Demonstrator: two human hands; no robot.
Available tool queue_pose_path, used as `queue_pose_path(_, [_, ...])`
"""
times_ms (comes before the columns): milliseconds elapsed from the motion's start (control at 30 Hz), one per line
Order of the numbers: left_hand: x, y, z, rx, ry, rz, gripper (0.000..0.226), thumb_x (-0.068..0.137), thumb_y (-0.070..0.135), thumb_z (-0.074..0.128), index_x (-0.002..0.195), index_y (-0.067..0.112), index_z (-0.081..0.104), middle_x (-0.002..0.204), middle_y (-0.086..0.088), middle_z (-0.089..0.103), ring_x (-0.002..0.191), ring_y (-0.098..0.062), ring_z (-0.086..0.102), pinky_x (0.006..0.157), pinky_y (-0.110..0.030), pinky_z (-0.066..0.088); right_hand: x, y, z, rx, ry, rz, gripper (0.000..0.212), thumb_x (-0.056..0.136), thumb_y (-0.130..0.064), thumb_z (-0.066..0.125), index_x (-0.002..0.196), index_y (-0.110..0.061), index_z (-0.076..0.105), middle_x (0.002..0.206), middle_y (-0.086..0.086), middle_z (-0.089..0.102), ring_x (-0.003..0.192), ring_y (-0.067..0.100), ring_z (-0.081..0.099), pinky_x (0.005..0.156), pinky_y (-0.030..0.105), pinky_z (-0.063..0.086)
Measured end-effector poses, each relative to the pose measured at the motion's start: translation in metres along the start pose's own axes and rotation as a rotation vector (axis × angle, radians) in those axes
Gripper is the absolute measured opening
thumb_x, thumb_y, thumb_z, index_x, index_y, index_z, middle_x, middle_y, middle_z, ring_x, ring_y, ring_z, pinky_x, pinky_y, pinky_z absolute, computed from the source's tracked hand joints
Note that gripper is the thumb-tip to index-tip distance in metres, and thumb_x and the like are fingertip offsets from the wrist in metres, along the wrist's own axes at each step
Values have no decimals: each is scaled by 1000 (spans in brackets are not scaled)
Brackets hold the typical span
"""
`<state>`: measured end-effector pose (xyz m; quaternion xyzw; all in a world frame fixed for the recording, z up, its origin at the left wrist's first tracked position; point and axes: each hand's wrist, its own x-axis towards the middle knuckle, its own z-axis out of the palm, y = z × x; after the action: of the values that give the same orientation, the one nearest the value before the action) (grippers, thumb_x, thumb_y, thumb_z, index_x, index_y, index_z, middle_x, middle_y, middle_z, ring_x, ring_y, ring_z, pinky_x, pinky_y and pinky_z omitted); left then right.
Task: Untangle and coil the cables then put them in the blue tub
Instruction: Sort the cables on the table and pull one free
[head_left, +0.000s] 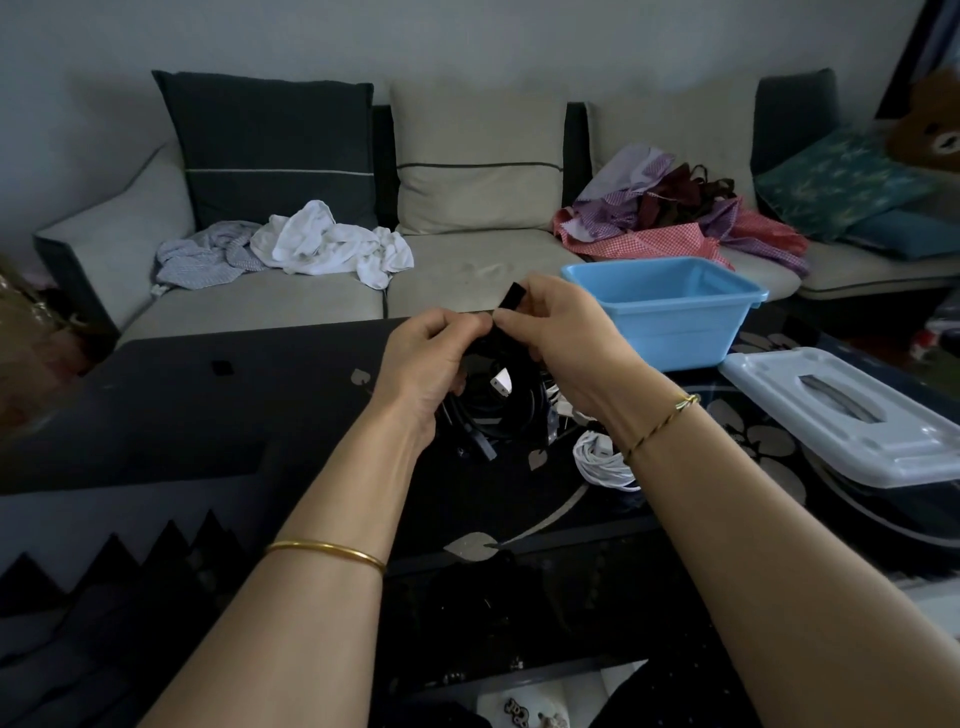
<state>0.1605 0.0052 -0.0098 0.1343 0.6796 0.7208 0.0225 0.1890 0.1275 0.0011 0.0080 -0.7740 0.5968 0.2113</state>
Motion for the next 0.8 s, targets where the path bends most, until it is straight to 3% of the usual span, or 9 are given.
queue_pose_path(100, [-1,-1,0,-5,-32,5,23,86,17,66,64,15,60,55,6,53,45,-7,41,42,-19,31,0,-1,-2,33,-31,70,14,88,-3,62,78,-11,58,69,2,57,56,6,55,51,16,43])
queue_pose_path(200, [-1,-1,0,5,-53,10,22,86,17,65,65,16,61,52,11,55,44,-3,45,43,-18,32,2,1,-4,-46,-36,115,10,87,-13,66,84,-5,59,77,11,60,70,21,57,62,30,46])
queue_pose_path(300, [0,-2,-1,29,-81,17,23,87,18,65,64,16,59,50,13,56,43,0,48,42,-16,34,2,1,-5,-106,-74,174,18,86,-22,66,77,-14,53,78,11,52,74,22,49,68,36,39])
queue_pose_path(467, [0,-5,-3,93,-118,46,17,84,23,70,73,15,59,61,7,58,52,-3,52,46,-16,38,-2,3,-3,-63,-130,265,24,91,-15,54,70,-20,43,66,0,47,62,15,46,60,30,39])
queue_pose_path(567, [1,-5,-5,119,-164,65,16,81,25,74,88,17,62,82,3,65,72,-7,61,58,-18,45,-3,2,-4,20,-106,296,24,92,-12,54,70,-19,45,57,-5,46,51,7,44,50,24,37])
queue_pose_path(667, [-1,-4,-9,157,-267,71,32,76,10,76,102,19,60,101,-2,66,88,-11,64,70,-22,50,-4,3,-8,106,-86,334,21,93,-14,56,73,-18,50,57,-4,50,52,8,48,52,25,41])
queue_pose_path(733, [-1,-2,-10,192,-317,101,41,72,0,71,106,19,57,101,-2,65,88,-10,64,76,-22,53,-4,4,-8,122,-73,347,10,93,-15,57,83,-15,55,64,-1,53,55,9,50,52,25,43])
queue_pose_path(800, [-2,-2,-10,246,-298,157,41,75,-8,65,105,20,56,96,0,64,81,-6,63,71,-18,52,-3,6,-7,128,-57,350,4,92,-15,58,92,-13,55,70,0,54,57,10,52,52,25,43])
